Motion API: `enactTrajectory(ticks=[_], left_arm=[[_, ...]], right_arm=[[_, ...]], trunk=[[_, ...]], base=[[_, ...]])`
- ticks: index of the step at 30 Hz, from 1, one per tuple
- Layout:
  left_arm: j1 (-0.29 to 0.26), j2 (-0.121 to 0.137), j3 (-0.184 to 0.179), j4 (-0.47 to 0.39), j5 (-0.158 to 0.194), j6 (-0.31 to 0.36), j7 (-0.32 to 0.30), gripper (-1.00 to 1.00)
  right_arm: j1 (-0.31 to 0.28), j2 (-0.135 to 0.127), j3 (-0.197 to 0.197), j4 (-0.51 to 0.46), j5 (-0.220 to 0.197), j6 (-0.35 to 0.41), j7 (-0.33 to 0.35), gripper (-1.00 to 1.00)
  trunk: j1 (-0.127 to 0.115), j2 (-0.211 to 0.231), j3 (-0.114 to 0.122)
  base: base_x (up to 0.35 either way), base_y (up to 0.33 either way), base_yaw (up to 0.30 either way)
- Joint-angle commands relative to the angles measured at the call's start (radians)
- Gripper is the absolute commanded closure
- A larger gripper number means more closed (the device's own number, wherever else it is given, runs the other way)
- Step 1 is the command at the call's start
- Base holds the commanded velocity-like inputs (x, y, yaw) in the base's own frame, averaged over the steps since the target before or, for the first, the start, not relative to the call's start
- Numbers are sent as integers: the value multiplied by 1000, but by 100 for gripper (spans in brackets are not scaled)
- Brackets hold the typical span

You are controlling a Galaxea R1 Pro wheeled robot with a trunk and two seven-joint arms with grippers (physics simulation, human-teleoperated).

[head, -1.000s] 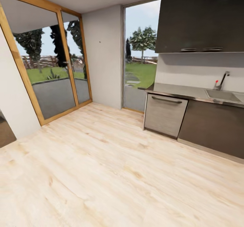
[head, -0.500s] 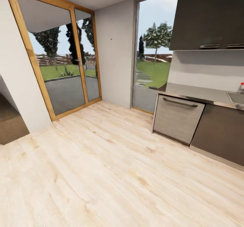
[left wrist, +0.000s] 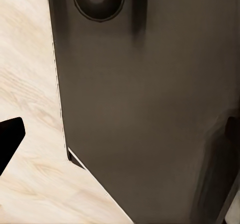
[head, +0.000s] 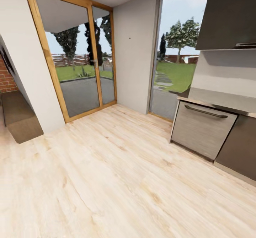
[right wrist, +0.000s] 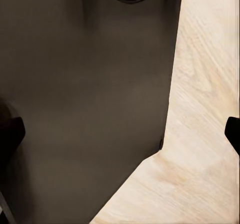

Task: Put the three can of soda from the living room inside the tash can in the kitchen.

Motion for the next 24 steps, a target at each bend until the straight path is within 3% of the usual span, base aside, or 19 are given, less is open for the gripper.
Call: enactTrajectory(ticks=[1,13,24], left_arm=[[0,0,0,0,0,0,0,-100],[0,-6,0,0,0,0,0,-100],[0,-6,0,0,0,0,0,-100]], right_arm=[[0,0,0,0,0,0,-1,-100],[0,1,1,0,2,-1,-65,-100],[0,2,1,0,1,-2,-72,-100]], trunk=[[0,0,-1],[0,0,-14],[0,0,-25]], base=[[155,-129,222],[139,-118,223],[119,-105,226]])
